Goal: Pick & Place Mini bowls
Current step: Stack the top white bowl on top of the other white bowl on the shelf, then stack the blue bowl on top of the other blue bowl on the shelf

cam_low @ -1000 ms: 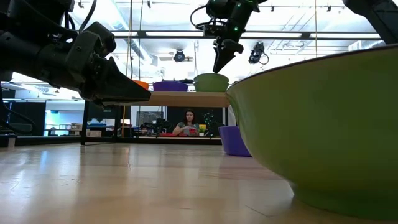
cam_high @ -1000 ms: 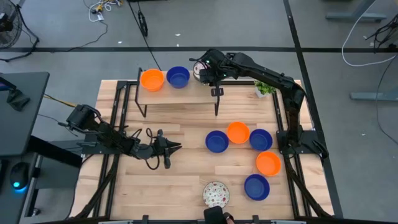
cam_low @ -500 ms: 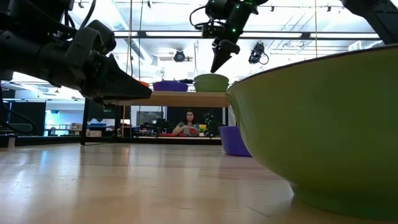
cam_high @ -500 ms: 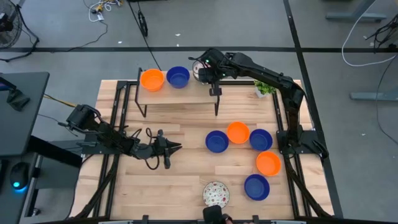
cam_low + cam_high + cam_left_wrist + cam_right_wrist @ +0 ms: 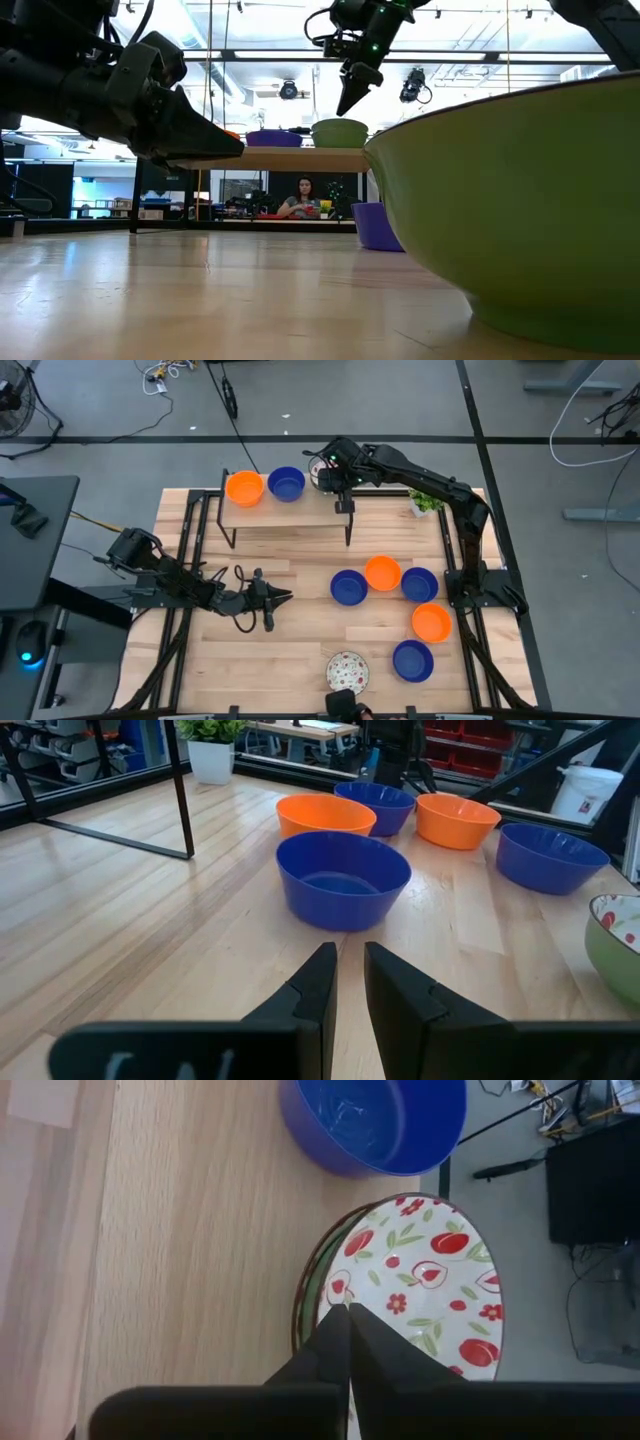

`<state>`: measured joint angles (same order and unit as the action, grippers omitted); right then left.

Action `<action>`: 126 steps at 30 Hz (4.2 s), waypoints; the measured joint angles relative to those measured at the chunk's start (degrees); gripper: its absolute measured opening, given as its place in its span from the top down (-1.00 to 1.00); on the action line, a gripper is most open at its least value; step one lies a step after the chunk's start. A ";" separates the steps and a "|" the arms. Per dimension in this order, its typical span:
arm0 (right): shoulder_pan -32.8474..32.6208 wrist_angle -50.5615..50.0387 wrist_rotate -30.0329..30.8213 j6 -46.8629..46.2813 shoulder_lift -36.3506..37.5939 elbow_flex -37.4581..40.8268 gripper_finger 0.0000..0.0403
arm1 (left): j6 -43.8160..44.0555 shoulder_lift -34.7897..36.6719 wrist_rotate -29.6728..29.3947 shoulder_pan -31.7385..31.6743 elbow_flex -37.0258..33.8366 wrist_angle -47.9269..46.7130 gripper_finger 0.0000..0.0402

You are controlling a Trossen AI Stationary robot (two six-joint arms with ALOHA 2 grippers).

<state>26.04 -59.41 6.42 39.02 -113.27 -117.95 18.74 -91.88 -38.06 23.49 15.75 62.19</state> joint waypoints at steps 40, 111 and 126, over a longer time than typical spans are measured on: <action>-18.35 0.58 -5.45 -23.19 29.69 29.03 0.99 | -15.21 0.00 10.31 -1.30 13.48 -12.25 0.71; -50.64 67.73 16.65 -53.49 51.76 90.82 0.97 | -29.48 -9.10 34.20 -11.71 54.55 -85.89 0.97; -50.62 72.65 16.67 -52.95 51.74 97.37 0.97 | -5.37 19.52 -1.12 -10.97 42.68 -88.32 0.98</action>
<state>-24.58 13.23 23.09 -13.93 -61.54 -20.58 13.37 -72.36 -39.19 12.52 58.42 -26.14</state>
